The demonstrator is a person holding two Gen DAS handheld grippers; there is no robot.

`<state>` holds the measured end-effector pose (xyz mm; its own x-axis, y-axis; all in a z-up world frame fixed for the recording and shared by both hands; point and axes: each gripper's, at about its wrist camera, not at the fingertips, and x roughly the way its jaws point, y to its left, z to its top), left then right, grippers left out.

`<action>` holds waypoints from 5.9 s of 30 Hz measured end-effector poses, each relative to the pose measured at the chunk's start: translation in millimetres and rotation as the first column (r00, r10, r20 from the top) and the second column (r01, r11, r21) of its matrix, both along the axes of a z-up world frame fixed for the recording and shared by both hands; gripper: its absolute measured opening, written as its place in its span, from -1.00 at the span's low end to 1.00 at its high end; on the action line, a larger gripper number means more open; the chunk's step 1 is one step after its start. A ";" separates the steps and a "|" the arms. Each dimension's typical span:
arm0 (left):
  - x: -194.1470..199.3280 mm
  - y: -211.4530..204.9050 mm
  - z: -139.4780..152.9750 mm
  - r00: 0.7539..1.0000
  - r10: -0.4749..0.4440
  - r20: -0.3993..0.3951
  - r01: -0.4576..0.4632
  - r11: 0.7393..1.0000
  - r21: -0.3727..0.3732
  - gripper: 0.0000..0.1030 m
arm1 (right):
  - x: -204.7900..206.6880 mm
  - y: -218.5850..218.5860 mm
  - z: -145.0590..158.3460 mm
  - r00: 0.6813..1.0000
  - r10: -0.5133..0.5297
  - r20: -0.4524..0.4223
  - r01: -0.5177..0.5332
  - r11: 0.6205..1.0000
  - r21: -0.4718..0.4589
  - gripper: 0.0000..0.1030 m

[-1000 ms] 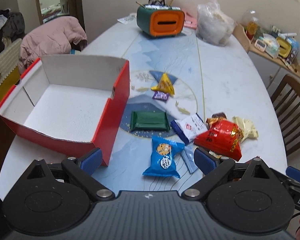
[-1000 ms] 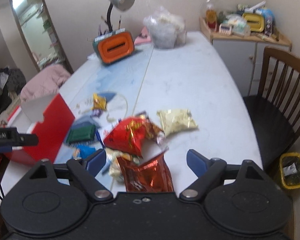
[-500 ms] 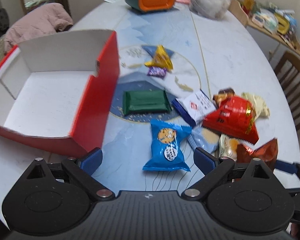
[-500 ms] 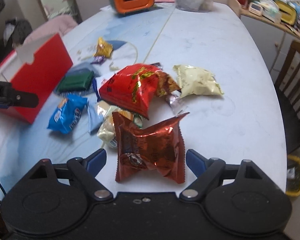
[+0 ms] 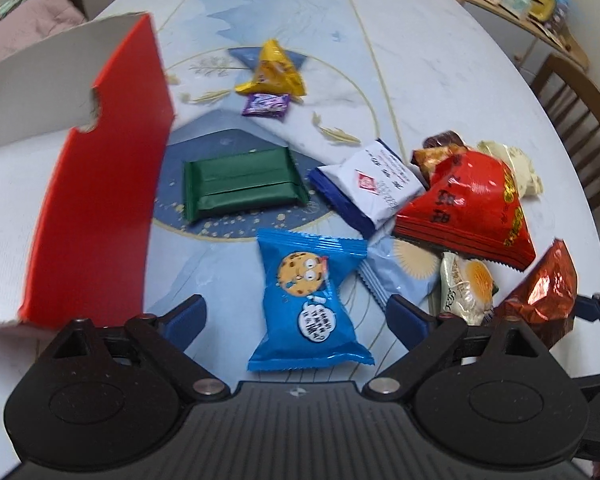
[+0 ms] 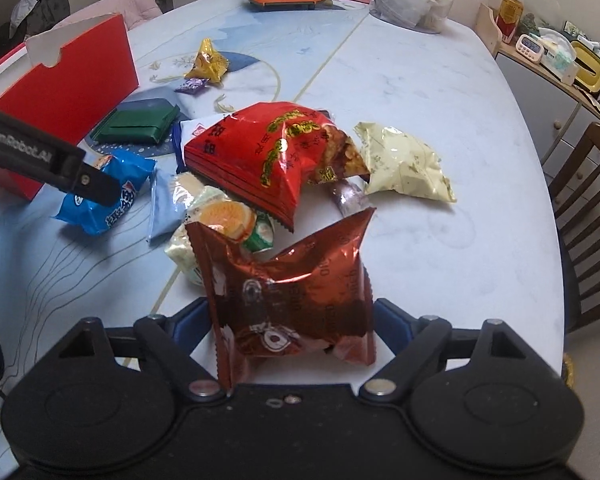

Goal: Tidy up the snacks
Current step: 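Grasp the blue cookie packet with the left tool while the right tool grasps the copper-brown bag, then carry the blue packet and copper-brown bag with both tools over the open box, then open both tools to drop the blue packet and copper-brown bag into the box, then move both tools back over the remaining snacks on the table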

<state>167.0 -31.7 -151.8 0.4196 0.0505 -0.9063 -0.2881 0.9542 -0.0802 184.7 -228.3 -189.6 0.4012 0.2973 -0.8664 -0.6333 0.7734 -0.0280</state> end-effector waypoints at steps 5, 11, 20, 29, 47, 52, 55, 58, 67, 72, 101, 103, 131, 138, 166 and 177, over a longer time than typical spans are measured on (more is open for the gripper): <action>6.3 2.7 -7.2 1.000 0.009 -0.019 -0.009 1.000 -0.018 0.60 | -0.1 -0.1 0.7 1.000 0.009 0.001 -0.009 1.000 0.012 0.57; 9.2 3.1 -12.3 0.999 0.009 -0.047 -0.010 1.000 -0.020 0.28 | -2.6 -2.6 2.1 1.000 0.012 0.008 -0.013 1.000 0.021 0.40; 5.3 -2.1 -10.6 0.999 0.016 -0.040 -0.015 1.000 0.005 -0.17 | -5.9 -9.5 7.2 1.000 -0.016 0.019 0.015 0.999 0.035 0.30; -13.3 -6.8 9.0 0.998 0.061 -0.009 -0.061 0.998 0.015 -0.20 | -14.2 -20.4 26.0 0.999 -0.035 0.027 0.033 0.997 0.076 0.28; -70.6 8.1 96.6 0.982 0.145 0.124 -0.153 0.986 0.061 -0.20 | -35.6 10.3 102.0 0.987 0.114 0.112 -0.130 0.981 0.145 0.27; -80.9 31.3 114.3 0.976 0.160 0.147 -0.171 0.983 0.069 -0.20 | -38.0 37.9 123.9 0.980 0.144 0.135 -0.166 0.971 0.169 0.27; -87.2 47.1 122.6 0.973 0.166 0.162 -0.180 0.981 0.077 -0.20 | -40.3 59.0 134.0 0.977 0.157 0.143 -0.182 0.966 0.182 0.27; -93.8 65.2 129.2 0.970 0.169 0.175 -0.185 0.980 0.079 -0.19 | -42.2 80.9 142.8 0.976 0.163 0.142 -0.190 0.961 0.200 0.27; -110.0 129.4 135.7 0.962 0.194 0.191 -0.215 0.972 0.093 -0.19 | -48.4 154.0 150.2 0.969 0.195 0.153 -0.223 0.956 0.192 0.27; -117.4 167.3 133.4 0.961 0.208 0.182 -0.230 0.967 0.110 -0.19 | -50.2 196.7 143.7 0.971 0.203 0.127 -0.225 0.957 0.184 0.27; -73.6 280.3 52.5 0.989 0.135 -0.056 -0.122 0.974 0.191 -0.19 | -25.1 354.9 44.0 0.980 0.191 -0.047 -0.192 0.981 -0.007 0.28; -70.1 278.7 46.7 0.990 0.119 -0.077 -0.102 0.977 0.189 -0.19 | -23.7 358.6 39.9 0.981 0.187 -0.049 -0.188 0.982 -0.013 0.28; -100.1 257.7 87.8 0.995 0.065 0.078 -0.076 0.987 0.143 0.09 | -35.0 316.3 84.6 0.994 0.111 -0.008 -0.109 0.988 0.106 0.71; -108.5 234.0 111.2 0.986 0.020 0.168 -0.044 0.989 0.142 0.15 | -41.7 282.7 108.4 0.999 0.047 0.016 -0.049 0.983 0.177 0.72; -74.5 94.1 119.3 0.964 -0.094 0.250 0.088 0.995 0.036 0.50 | -40.8 86.8 133.5 0.979 -0.188 0.083 0.161 0.952 0.262 0.99; -13.7 40.7 100.4 0.982 -0.058 0.179 0.052 0.998 0.035 0.50 | 8.9 19.6 127.7 0.982 -0.175 0.073 0.155 0.961 0.229 0.99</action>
